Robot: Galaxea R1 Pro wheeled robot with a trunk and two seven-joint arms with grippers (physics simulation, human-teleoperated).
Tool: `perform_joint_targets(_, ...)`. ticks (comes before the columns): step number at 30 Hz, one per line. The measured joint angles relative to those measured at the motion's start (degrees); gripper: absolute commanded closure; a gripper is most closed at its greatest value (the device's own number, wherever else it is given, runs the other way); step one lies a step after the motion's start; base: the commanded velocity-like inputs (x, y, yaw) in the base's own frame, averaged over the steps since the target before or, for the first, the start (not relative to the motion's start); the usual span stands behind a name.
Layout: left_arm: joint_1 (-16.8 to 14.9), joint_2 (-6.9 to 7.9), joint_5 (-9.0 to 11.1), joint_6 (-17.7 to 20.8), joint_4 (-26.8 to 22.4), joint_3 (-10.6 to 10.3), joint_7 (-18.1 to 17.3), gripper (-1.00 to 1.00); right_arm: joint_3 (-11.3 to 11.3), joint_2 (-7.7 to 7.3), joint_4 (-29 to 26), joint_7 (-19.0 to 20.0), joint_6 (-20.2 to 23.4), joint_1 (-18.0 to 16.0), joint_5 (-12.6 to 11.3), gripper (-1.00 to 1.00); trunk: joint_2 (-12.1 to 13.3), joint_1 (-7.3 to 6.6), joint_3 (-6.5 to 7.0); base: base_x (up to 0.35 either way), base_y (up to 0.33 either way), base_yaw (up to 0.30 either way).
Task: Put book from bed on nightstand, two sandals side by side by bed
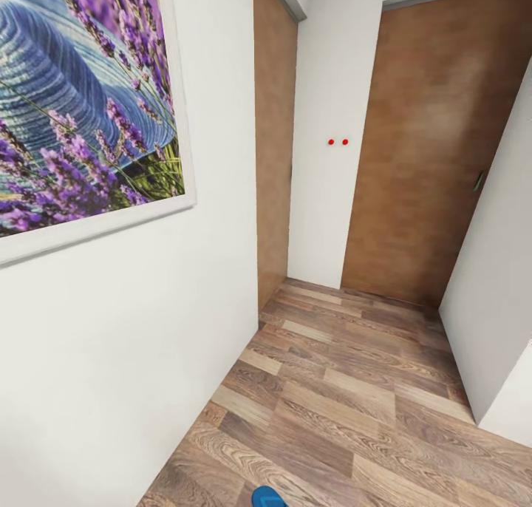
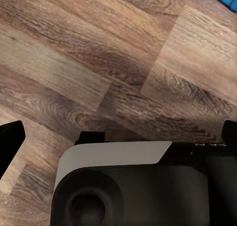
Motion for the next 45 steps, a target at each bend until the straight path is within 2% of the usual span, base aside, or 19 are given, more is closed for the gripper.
perform_joint_targets(29,0.00,0.00,0.01,0.00,0.01,0.00,0.00,-1.00,0.00,-0.01,0.00,0.00,0.00,0.00,0.00,-1.00,0.00,0.00,0.01,0.000,0.000,-0.003)
perform_joint_targets(45,-0.02,0.00,-0.01,-0.01,0.03,0.00,0.00,-1.00,0.00,0.01,0.01,0.00,-0.02,0.00,0.00,-1.00,0.00,0.00,0.91,0.000,0.000,-0.203)
